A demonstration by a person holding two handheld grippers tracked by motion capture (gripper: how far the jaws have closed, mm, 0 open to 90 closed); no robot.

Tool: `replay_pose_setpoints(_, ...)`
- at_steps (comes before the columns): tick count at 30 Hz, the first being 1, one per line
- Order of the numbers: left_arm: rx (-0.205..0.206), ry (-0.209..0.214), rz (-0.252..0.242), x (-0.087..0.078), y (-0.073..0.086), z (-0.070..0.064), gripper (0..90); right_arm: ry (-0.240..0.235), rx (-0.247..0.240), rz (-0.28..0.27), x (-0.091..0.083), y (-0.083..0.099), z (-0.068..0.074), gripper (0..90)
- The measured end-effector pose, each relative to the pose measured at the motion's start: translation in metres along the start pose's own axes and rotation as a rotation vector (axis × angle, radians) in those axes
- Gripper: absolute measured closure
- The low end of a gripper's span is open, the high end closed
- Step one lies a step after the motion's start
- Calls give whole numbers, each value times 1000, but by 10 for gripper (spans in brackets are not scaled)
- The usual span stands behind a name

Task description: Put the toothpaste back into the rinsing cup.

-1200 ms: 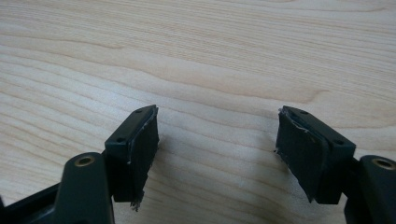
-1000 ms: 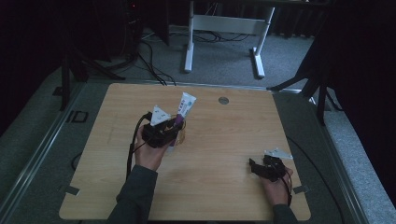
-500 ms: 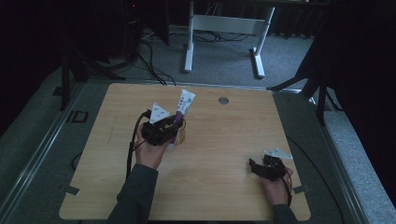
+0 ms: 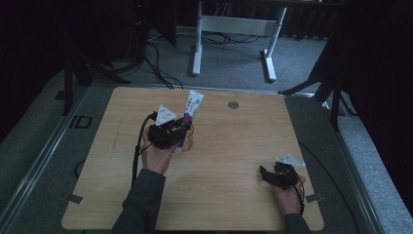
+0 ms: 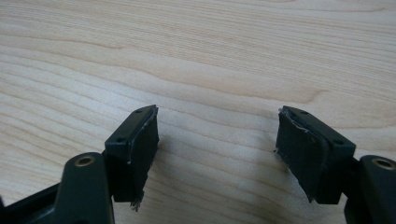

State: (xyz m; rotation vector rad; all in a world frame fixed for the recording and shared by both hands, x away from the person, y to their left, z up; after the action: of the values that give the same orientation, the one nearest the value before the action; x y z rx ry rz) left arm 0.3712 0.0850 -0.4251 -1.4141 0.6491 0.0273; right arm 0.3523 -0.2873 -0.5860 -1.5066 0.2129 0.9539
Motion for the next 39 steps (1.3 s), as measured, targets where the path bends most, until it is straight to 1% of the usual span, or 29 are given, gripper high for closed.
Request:
replay_pose_setpoints(8,-10,-1,-14,0,-4,3,713,0,1,0,0,0,0,295)
replay_pose_setpoints(21,-28,-9,-27,7,-9,11,713,0,0,0,0,0,0,295)
replay_pose_setpoints(24,-25,-12,-30,8,-10,12,713,0,1,0,0,0,0,295)
replay_pose_setpoints(32,-56,-9,-38,12,-11,18,713,-1,0,0,0,0,0,296)
replay_pose_setpoints(33,-64,-10,-43,13,-11,19,714,-1,0,0,0,0,0,296)
replay_pose_setpoints(39,-83,-9,-48,15,-12,21,714,-2,0,0,0,0,0,296)
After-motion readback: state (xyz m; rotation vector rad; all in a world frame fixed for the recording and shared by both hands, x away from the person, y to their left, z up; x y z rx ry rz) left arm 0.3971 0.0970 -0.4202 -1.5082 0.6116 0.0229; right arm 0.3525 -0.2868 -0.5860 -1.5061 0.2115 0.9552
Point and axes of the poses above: each handheld gripper's, and its own axes: x roughly forward along the jaws, y roughly out of its underside, z roughly to its left, the point moved 4 cm from there along x, roughly forward along the jaws, and after that the axes turned 11 degrees about -y, right-handed, at the moved point
